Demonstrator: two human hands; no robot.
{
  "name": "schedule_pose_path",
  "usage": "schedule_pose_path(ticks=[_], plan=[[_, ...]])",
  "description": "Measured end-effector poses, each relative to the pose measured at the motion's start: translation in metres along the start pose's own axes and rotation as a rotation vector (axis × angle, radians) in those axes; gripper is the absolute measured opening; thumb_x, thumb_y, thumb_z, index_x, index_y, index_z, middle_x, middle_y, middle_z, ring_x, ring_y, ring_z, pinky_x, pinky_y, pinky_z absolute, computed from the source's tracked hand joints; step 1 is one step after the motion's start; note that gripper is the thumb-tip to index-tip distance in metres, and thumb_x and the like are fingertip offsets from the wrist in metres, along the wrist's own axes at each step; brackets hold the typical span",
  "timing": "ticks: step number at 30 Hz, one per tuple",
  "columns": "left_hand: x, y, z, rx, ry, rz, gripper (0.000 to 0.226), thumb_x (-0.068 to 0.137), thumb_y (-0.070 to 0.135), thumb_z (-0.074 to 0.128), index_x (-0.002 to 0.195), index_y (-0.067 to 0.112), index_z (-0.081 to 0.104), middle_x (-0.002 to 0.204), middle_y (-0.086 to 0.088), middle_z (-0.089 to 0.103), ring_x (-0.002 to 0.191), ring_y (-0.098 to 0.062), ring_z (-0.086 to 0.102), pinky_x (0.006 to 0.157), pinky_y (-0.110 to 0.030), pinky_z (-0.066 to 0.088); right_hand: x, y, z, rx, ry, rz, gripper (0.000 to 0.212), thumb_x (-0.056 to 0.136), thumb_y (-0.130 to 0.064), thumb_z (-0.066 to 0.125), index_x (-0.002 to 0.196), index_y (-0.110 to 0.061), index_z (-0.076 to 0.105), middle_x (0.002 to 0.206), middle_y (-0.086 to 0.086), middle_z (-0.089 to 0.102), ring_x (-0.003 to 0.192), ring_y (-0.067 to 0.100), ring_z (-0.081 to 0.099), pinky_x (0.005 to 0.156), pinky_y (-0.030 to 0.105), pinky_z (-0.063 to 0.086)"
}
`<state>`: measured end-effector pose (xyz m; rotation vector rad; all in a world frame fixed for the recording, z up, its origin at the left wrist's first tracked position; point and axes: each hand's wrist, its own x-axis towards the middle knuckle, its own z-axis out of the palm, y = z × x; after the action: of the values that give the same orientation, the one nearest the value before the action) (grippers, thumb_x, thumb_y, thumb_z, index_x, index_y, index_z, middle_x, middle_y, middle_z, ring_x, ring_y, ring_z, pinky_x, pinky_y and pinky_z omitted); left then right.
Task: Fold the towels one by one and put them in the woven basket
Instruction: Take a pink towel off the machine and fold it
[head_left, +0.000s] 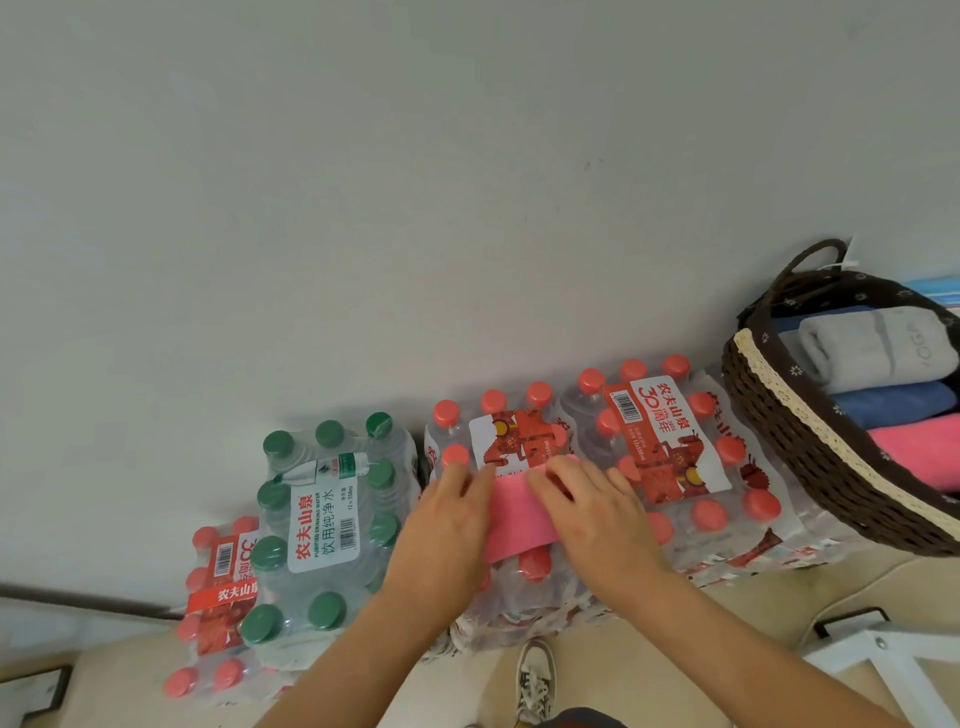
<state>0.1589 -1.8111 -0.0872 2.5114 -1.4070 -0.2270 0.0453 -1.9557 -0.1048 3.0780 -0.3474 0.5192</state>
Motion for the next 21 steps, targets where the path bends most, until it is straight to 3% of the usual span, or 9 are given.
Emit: schedule_pose_path(ticks=[3, 6, 9, 11, 13, 15, 17, 19, 21], plan=[[0.004, -0.006, -0.009, -0.001, -0.042, -0.103, 0.026, 0.089, 0.024, 0.057, 0.112, 0.014, 0.052, 0.11, -0.003, 0.044, 0.091, -0.024, 0.051, 0.071, -0.029, 0.037, -0.003, 0.006, 0.002, 0.039, -0.027, 0.008, 0.037, 0.073, -0.007, 0.057, 0.11, -0.013, 0.062, 0.106, 0.003, 0.062, 0.089, 0.021, 0.063, 0.066, 0.03, 0.047], [0.011, -0.014, -0.011, 0.087, -0.13, -0.111, 0.031, 0.09, 0.038, 0.054, 0.113, 0.017, 0.053, 0.115, -0.001, 0.044, 0.101, -0.022, 0.041, 0.088, -0.03, 0.037, 0.0, 0.005, 0.002, 0.106, -0.098, 0.052, 0.034, 0.075, -0.01, 0.066, 0.109, -0.013, 0.064, 0.105, 0.0, 0.063, 0.086, 0.019, 0.064, 0.065, 0.03, 0.049], [0.016, -0.014, -0.013, 0.065, -0.203, -0.168, 0.035, 0.085, 0.04, 0.056, 0.112, 0.019, 0.052, 0.113, 0.0, 0.048, 0.104, -0.022, 0.042, 0.086, -0.034, 0.041, 0.006, 0.005, -0.006, 0.136, -0.189, 0.105, 0.038, 0.077, -0.022, 0.071, 0.113, -0.015, 0.063, 0.105, -0.001, 0.06, 0.081, 0.018, 0.064, 0.061, 0.031, 0.053], [0.013, -0.011, -0.015, 0.101, -0.159, -0.158, 0.031, 0.082, 0.037, 0.053, 0.107, 0.02, 0.05, 0.104, 0.002, 0.055, 0.097, -0.02, 0.049, 0.079, -0.035, 0.041, 0.012, 0.005, -0.015, 0.134, -0.289, 0.123, 0.046, 0.085, -0.03, 0.063, 0.128, -0.019, 0.054, 0.113, -0.001, 0.053, 0.094, 0.019, 0.06, 0.071, 0.034, 0.052], [0.007, -0.007, -0.014, 0.118, -0.073, -0.105, 0.027, 0.076, 0.032, 0.048, 0.1, 0.02, 0.053, 0.088, 0.003, 0.061, 0.084, -0.019, 0.055, 0.08, -0.034, 0.042, 0.016, 0.006, -0.024, 0.128, -0.361, 0.143, 0.048, 0.09, -0.036, 0.051, 0.136, -0.027, 0.043, 0.118, -0.002, 0.042, 0.107, 0.018, 0.048, 0.086, 0.037, 0.042], [0.0, -0.005, -0.014, 0.026, -0.002, -0.036, 0.026, 0.069, 0.027, 0.048, 0.093, 0.022, 0.055, 0.078, 0.004, 0.062, 0.073, -0.019, 0.055, 0.081, -0.032, 0.045, 0.022, 0.007, -0.034, 0.069, -0.365, 0.14, 0.047, 0.084, -0.038, 0.053, 0.129, -0.032, 0.046, 0.115, -0.005, 0.039, 0.109, 0.018, 0.039, 0.084, 0.037, 0.031], [-0.008, -0.004, -0.021, -0.13, 0.03, 0.002, 0.026, 0.068, 0.025, 0.054, 0.094, 0.027, 0.052, 0.085, 0.008, 0.06, 0.074, -0.015, 0.054, 0.071, -0.029, 0.047, 0.025, 0.008, -0.045, 0.067, -0.374, 0.114, 0.042, 0.075, -0.036, 0.06, 0.116, -0.033, 0.05, 0.114, -0.008, 0.039, 0.111, 0.015, 0.033, 0.078, 0.035, 0.024], [-0.017, -0.002, -0.034, -0.27, 0.064, 0.032, 0.032, 0.068, 0.022, 0.06, 0.095, 0.033, 0.049, 0.091, 0.016, 0.056, 0.076, -0.007, 0.054, 0.065, -0.024, 0.046, 0.023, 0.01, -0.055, 0.146, -0.381, 0.091, 0.033, 0.071, -0.033, 0.063, 0.099, -0.032, 0.048, 0.109, -0.013, 0.044, 0.109, 0.009, 0.036, 0.079, 0.034, 0.025], [-0.027, 0.002, -0.052, -0.419, 0.125, 0.04, 0.038, 0.066, 0.02, 0.063, 0.097, 0.037, 0.05, 0.092, 0.018, 0.058, 0.081, -0.004, 0.057, 0.068, -0.023, 0.047, 0.015, 0.008, -0.069, 0.3, -0.35, 0.142, 0.03, 0.07, -0.029, 0.064, 0.088, -0.032, 0.041, 0.094, -0.016, 0.05, 0.094, 0.006, 0.045, 0.081, 0.033, 0.029]])
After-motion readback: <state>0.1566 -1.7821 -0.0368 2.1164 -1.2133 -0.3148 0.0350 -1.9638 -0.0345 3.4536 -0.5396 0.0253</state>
